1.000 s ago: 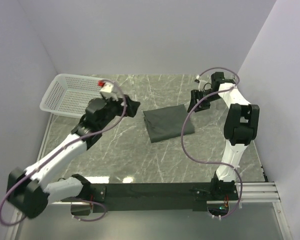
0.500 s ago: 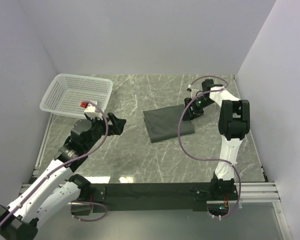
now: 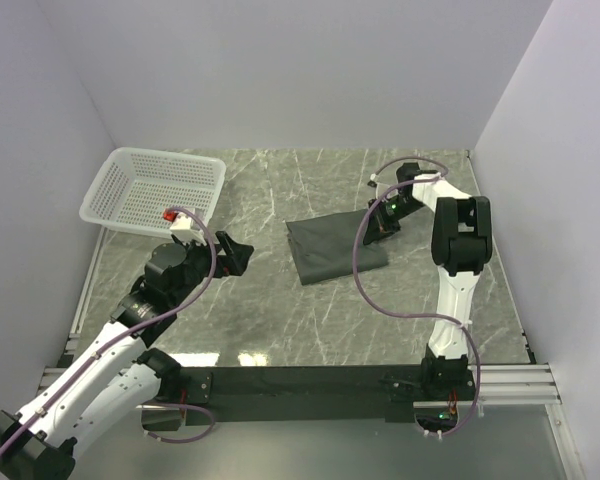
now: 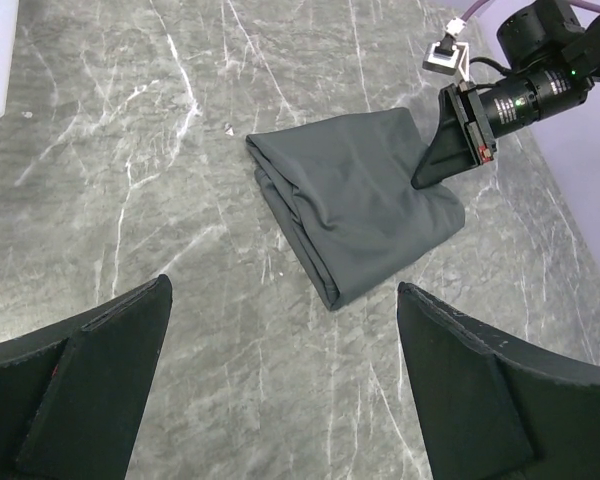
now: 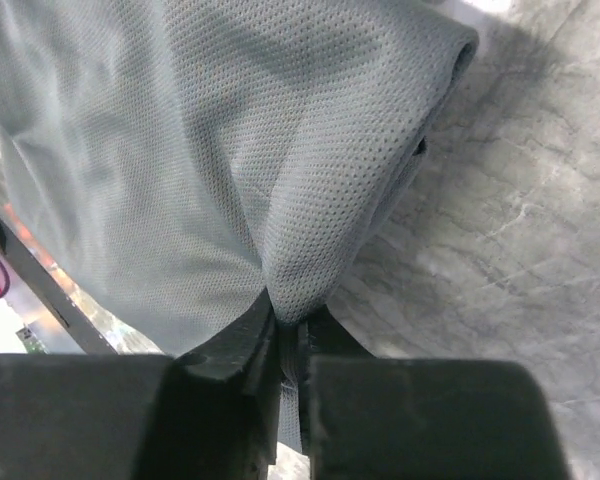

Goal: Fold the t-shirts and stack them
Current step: Neatly place the folded tshirt to the corner

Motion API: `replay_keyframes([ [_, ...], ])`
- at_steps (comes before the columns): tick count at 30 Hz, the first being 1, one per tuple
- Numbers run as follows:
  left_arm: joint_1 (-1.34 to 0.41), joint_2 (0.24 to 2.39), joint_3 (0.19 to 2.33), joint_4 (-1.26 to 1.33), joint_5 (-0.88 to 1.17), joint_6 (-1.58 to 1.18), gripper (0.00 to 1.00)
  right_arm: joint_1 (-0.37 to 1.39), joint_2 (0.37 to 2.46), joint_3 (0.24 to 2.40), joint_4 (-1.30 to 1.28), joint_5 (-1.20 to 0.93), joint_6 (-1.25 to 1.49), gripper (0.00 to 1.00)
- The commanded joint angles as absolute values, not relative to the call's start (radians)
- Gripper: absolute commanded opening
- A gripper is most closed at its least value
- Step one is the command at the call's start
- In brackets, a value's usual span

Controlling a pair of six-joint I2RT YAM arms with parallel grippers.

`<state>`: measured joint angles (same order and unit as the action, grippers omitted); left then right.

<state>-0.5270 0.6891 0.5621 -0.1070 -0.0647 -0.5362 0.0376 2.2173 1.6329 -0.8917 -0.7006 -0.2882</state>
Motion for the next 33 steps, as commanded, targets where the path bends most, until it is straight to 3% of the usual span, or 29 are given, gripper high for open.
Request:
replay_keyframes([
  [1, -0.525, 0.686, 0.578, -0.091, -0.051, -0.541, 0.99, 0.029, 2.224, 1.678, -0.925, -0.741, -0.305, 0.04],
  [3, -0.526, 0.689, 0.578, -0.089, -0.049, -0.541, 0.99, 0.015, 2.217, 1.686, -0.922, -0.744, -0.304, 0.00],
  [14, -0.525, 0.716, 0.581, -0.077, -0.045, -0.532, 0.99, -0.202, 2.270, 1.897, -1.054, -0.693, -0.385, 0.00],
  [22, -0.523, 0.727, 0.574, -0.064, -0.034, -0.532, 0.99, -0.351, 2.388, 2.163, -1.152, -0.477, -0.436, 0.00],
  [29, -0.525, 0.741, 0.577, -0.058, -0.026, -0.535, 0.99, -0.411, 2.381, 2.189, -1.085, -0.295, -0.400, 0.00],
  [30, -0.523, 0.739, 0.575, -0.058, -0.025, -0.537, 0.99, -0.413, 2.372, 2.186, -1.072, -0.279, -0.396, 0.01],
  [33, -0.523, 0.742, 0.578, -0.061, -0.026, -0.535, 1.00, -0.417, 2.352, 2.178, -1.045, -0.232, -0.388, 0.17],
])
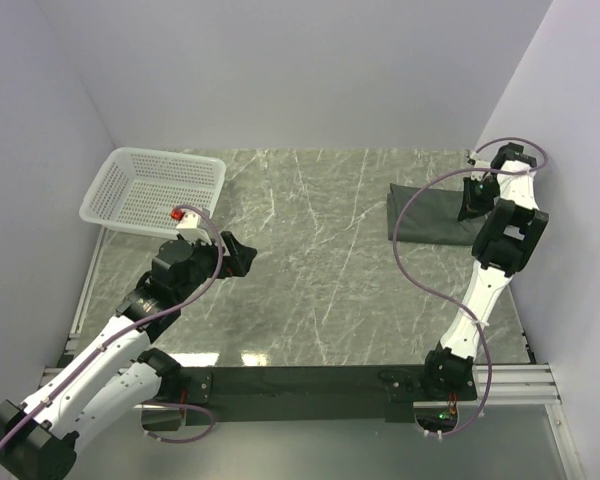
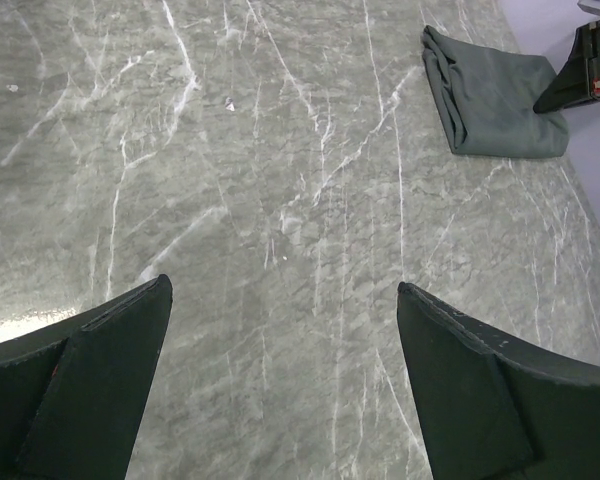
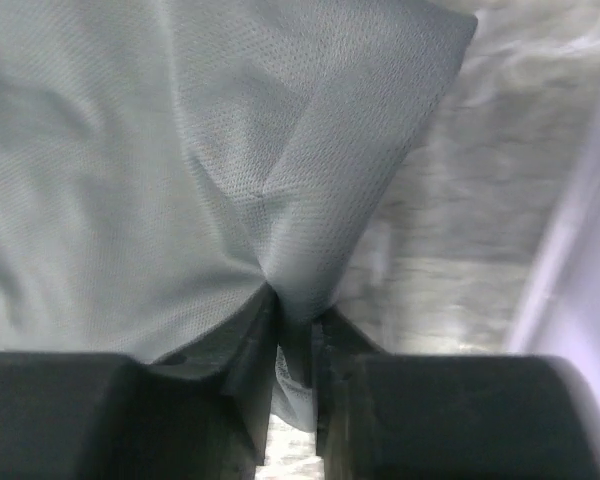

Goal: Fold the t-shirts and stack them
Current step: Neatly place the folded tshirt to the corner

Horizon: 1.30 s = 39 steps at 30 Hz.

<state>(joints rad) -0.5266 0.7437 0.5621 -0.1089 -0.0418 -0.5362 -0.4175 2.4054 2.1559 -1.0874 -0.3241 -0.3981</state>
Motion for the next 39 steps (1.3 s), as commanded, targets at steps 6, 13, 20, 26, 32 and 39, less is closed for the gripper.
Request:
replay_keyframes([
  [6, -0.523, 0.730, 0.589, -0.067, -0.028, -0.532, 0.99, -0.414, 2.240, 2.115, -0.988, -0.161, -0.414, 0.47],
  [13, -0.525, 0.726, 0.629, -0.092, -0.055, -0.508, 0.99, -0.388, 2.063, 1.935, -0.925, -0.100, -0.468, 0.53],
  [20, -0.522, 0.712, 0.670, -0.150, -0.120, -0.499, 0.99, -0.313, 1.788, 1.631, -0.819, -0.116, -0.494, 0.54],
  [26, -0.509, 0.726, 0.719, -0.228, -0.138, -0.457, 1.00, -0.256, 1.461, 1.327, -0.706, -0.193, -0.485, 0.57],
  [32, -0.433, 0.736, 0.776, -0.326, -0.120, -0.393, 1.00, -0.268, 1.104, 1.097, -0.533, -0.160, -0.449, 0.78],
  [39, -0.328, 0.713, 0.743, -0.333, -0.135, -0.345, 0.99, -0.343, 0.770, 0.851, -0.330, -0.095, -0.292, 1.00],
])
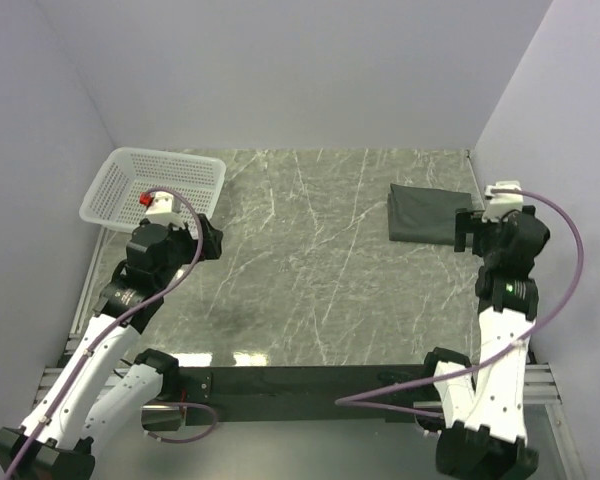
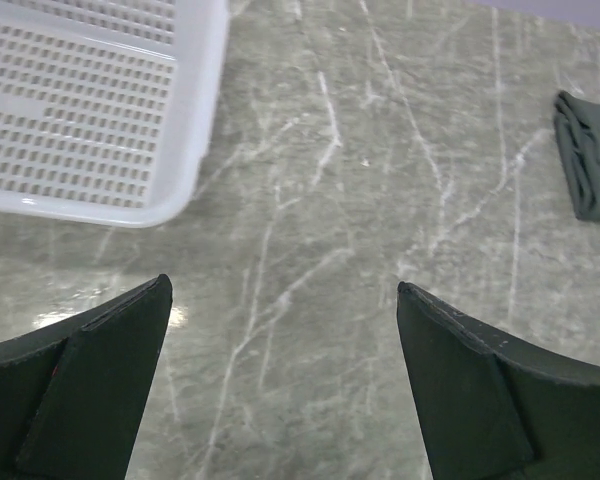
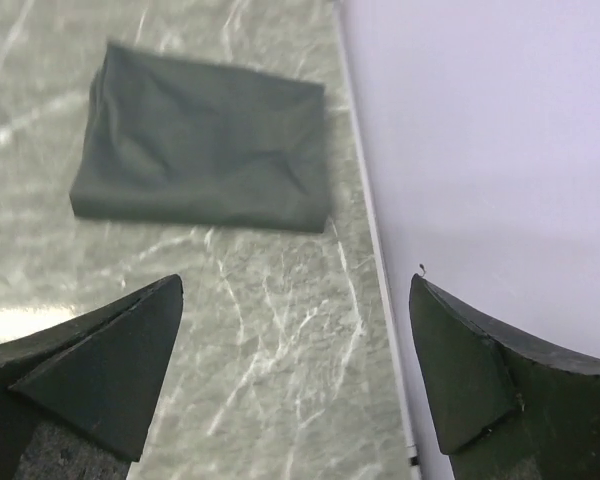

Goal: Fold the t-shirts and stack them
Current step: Neatly place the folded tshirt to the corner

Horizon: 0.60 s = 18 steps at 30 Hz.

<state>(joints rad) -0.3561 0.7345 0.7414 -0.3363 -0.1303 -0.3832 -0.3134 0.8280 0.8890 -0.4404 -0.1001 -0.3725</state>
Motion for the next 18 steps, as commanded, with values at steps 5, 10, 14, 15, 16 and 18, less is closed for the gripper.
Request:
replay_keyframes([
  [5, -0.319, 0.709, 0.713, -0.319, -0.144, -0.322, 0.99, -0.344, 0.692, 0.841, -0.362, -0.046, -0.109, 1.00],
  [10, -0.319, 0.687, 0.704, -0.304, -0.137, -0.308, 0.99, -0.344, 0.686, 0.810, -0.362, -0.026, -0.016, 1.00],
  [14, -0.319, 0.687, 0.706, -0.304, -0.135, -0.308, 0.99, -0.344, 0.703, 0.781, -0.334, -0.002, -0.023, 1.00],
  [15, -0.319, 0.684, 0.704, -0.305, -0.137, -0.308, 1.00, -0.344, 0.704, 0.773, -0.324, -0.002, -0.018, 1.00],
  [16, -0.319, 0.683, 0.703, -0.304, -0.137, -0.308, 0.99, -0.344, 0.707, 0.769, -0.321, -0.002, -0.021, 1.00],
  [18, -0.319, 0.681, 0.703, -0.302, -0.135, -0.305, 0.99, -0.344, 0.710, 0.761, -0.310, -0.002, -0.018, 1.00],
])
